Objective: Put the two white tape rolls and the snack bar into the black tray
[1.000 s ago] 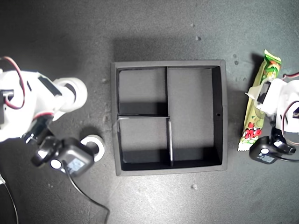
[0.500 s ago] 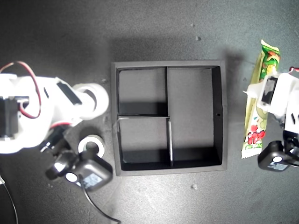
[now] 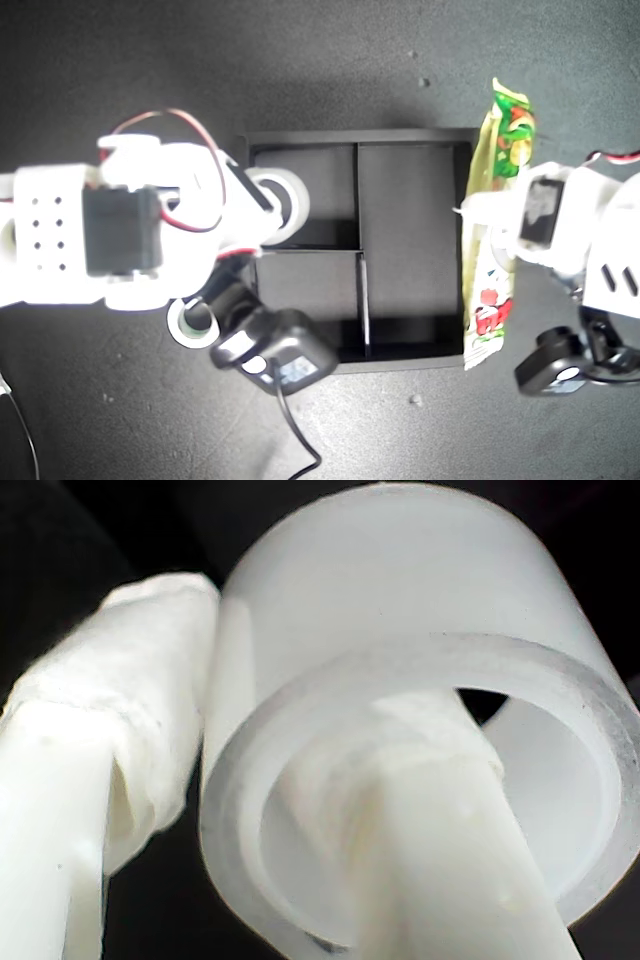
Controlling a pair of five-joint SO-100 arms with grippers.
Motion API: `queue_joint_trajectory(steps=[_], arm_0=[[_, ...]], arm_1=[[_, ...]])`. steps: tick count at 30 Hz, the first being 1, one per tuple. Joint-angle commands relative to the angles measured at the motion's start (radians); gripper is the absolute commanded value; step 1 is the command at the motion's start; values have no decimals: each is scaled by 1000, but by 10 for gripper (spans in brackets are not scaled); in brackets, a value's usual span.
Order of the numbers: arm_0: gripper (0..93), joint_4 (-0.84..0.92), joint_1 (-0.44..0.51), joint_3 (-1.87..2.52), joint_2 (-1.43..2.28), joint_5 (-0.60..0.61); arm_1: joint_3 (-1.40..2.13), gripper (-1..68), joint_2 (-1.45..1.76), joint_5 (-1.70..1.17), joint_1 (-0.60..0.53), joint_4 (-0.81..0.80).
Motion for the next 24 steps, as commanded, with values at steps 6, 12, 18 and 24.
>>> queue_joint_trajectory(steps=[6,12,18,24], arm_0=[[1,25,-48,-213,-135,35],[1,80,-55,-359,-284,44],[1,241,-37,-670,-492,44],[1,483,-28,-1269,-810,46]], arm_1=[[-121,80,-83,43,-41,-49],[-120,78,-84,74,-67,-97],[-144,80,-138,98,-74,-143],[-181,91,-190,107,-74,-133]])
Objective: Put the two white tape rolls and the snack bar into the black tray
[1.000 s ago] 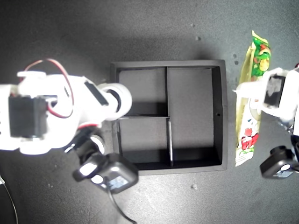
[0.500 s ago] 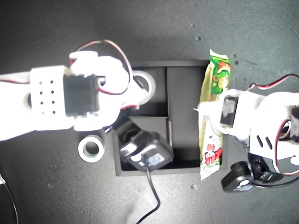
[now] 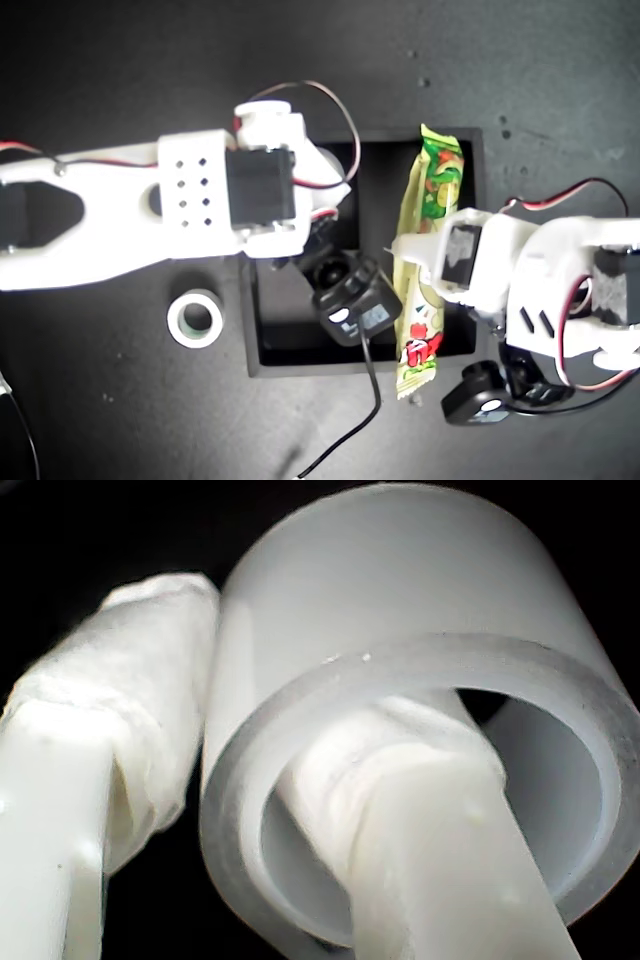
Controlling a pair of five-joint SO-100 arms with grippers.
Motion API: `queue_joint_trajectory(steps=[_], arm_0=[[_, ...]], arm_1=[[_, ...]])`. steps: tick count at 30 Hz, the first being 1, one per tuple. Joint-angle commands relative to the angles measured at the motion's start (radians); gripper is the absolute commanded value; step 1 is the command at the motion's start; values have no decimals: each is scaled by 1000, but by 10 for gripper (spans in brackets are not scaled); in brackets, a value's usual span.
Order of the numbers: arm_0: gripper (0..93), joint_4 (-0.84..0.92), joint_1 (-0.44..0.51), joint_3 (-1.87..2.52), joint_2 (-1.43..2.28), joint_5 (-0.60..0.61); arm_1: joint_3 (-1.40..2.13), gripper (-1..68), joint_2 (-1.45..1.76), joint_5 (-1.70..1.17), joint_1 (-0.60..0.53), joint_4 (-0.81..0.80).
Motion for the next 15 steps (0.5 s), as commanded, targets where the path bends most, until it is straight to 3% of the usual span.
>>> queue_joint_trajectory(steps=[1,15], arm_0=[[1,54,2,-252,-35,5],[24,54,-3,60,126,-41]], arm_1=[[-34,93,8,18,0,-5],[32,111,5,58,-44,-20]])
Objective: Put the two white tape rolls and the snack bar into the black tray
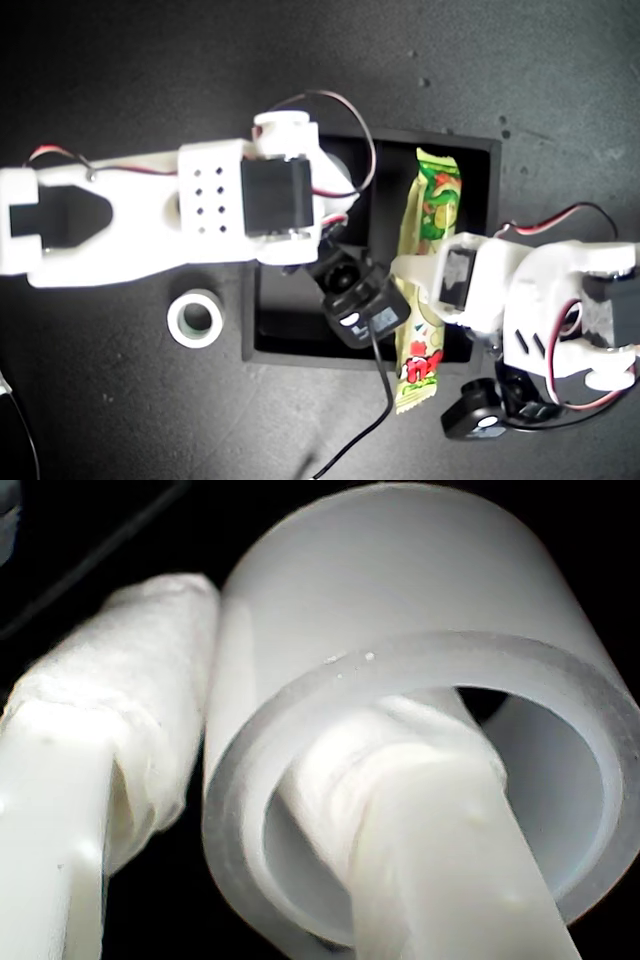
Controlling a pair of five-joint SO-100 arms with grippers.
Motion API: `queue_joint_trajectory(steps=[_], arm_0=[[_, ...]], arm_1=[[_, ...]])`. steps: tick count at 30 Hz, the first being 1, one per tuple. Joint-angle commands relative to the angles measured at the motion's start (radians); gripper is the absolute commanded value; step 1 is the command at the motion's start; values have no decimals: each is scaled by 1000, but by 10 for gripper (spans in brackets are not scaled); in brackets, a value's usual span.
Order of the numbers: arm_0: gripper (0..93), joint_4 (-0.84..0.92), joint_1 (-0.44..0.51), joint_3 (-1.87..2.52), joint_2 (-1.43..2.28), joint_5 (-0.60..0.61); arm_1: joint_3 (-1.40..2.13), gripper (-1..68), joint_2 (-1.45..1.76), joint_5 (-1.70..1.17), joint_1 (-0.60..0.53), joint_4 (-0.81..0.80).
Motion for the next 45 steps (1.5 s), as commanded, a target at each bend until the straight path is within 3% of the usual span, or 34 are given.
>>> queue_joint_trajectory(steps=[1,8,14,20,22,25,29,36,40,45], arm_0=[[28,21,-8,54,124,-11],[61,21,-12,155,215,-28],[78,21,-2,230,290,-40],[98,21,9,279,394,-40],[103,21,8,311,459,-35],[103,21,2,385,584,-35],[113,21,8,551,802,-49],[116,20,63,969,1155,-207],[118,18,130,1201,1293,-336],[119,-23,210,1390,1431,-474]], arm_1=[[5,114,6,12,-18,-8],[21,221,5,20,-21,25],[-11,255,5,2,-15,35],[-74,272,5,-37,31,170],[-103,251,6,-49,60,222],[-189,166,6,-72,94,324],[-333,119,11,-78,133,497],[11,88,215,71,209,495],[229,23,310,256,261,494],[640,-1,798,390,324,419]])
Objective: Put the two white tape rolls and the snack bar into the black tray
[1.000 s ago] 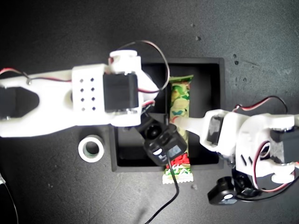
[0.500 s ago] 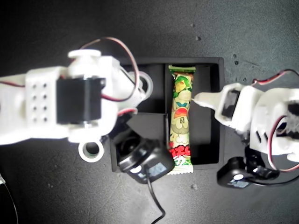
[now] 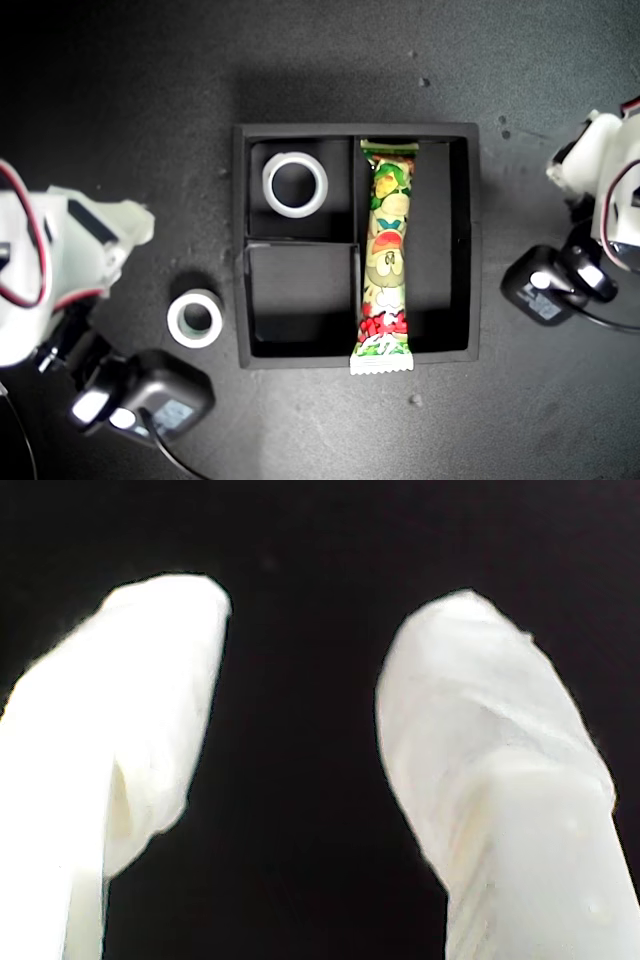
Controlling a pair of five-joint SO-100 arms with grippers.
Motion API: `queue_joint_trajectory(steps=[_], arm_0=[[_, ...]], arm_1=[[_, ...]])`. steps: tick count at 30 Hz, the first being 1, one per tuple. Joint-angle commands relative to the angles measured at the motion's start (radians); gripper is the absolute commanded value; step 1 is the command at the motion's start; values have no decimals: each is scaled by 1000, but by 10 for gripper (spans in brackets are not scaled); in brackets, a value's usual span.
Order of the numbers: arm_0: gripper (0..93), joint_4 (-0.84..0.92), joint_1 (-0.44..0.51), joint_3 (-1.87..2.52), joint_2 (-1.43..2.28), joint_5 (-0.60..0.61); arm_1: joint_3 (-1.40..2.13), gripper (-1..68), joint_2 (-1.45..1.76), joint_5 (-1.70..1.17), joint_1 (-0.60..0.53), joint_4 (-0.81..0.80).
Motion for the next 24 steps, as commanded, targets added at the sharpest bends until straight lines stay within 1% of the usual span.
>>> queue_joint_trajectory(steps=[1,3,6,9,12,16,19,22,24], arm_0=[[118,-44,52,104,135,-81],[107,-110,77,186,204,-118],[94,-218,104,318,276,-155],[94,-314,129,414,291,-184],[91,-397,169,453,270,-225],[94,-515,224,474,207,-259],[97,-581,255,471,146,-268],[98,-618,273,466,103,-275],[98,-637,279,466,84,-276]], arm_1=[[206,-1,468,94,21,-31],[357,-2,686,137,9,-41],[595,-2,917,206,-57,-103],[792,-2,997,282,-124,-196],[925,-2,1002,345,-156,-278],[1068,-2,1011,411,-164,-357],[1207,-2,1106,457,-158,-451],[1420,-3,1388,518,-140,-534],[1577,-3,1663,554,-124,-534]])
